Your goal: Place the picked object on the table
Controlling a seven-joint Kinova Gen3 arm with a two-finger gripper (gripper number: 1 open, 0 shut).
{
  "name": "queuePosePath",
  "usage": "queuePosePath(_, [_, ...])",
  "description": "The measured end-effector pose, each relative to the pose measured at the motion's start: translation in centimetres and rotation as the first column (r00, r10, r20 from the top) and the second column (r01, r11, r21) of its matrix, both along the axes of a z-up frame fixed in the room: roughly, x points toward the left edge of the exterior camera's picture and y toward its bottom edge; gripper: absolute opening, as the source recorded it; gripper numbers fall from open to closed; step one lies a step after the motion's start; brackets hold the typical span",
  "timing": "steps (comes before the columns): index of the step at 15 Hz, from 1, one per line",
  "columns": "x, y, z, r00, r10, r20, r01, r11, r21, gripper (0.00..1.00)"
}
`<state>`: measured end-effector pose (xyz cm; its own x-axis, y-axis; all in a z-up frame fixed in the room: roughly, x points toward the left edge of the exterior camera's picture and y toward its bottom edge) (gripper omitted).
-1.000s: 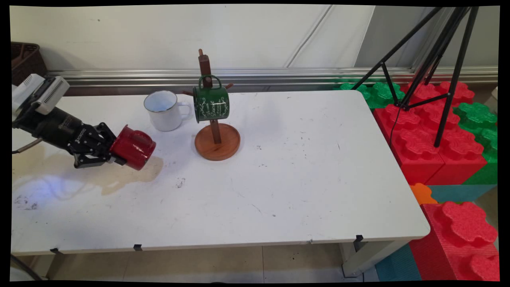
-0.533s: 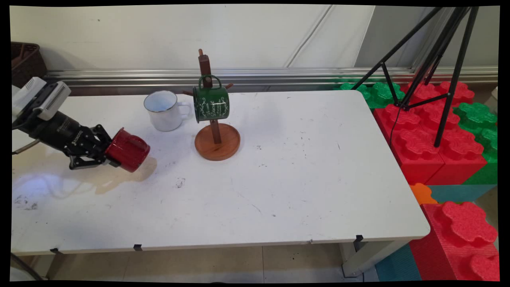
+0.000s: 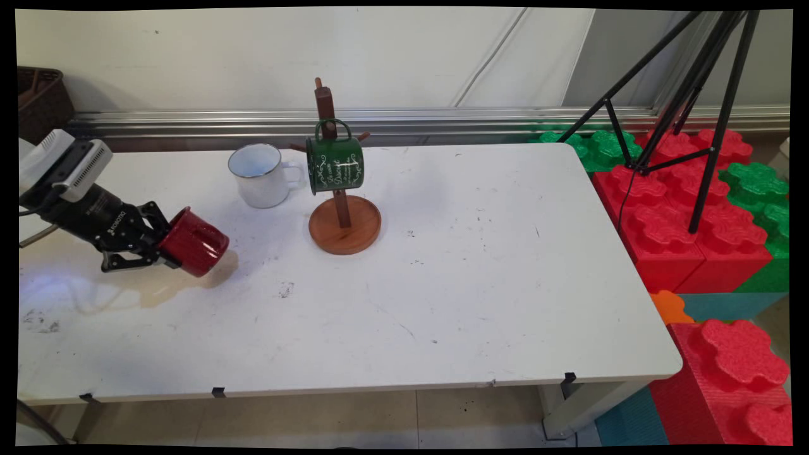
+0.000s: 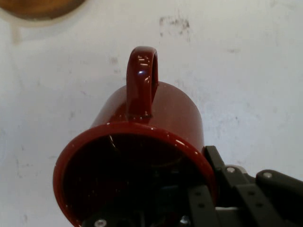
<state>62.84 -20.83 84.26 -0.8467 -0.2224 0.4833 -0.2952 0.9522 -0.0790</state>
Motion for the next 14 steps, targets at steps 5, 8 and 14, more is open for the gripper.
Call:
queuePosePath(5, [0.15,0.12,-0.22,0.999,-0.017,0.05,0.017,1.0,0.005,0.0])
queuePosePath(8, [0.31,0.26,-0.4,0.996,-0.029,0.08,0.029,1.0,0.01,0.0])
queuePosePath(14, [0.53,0.39,-0.65,0.992,-0.05,0.114,0.049,0.999,0.012,0.0])
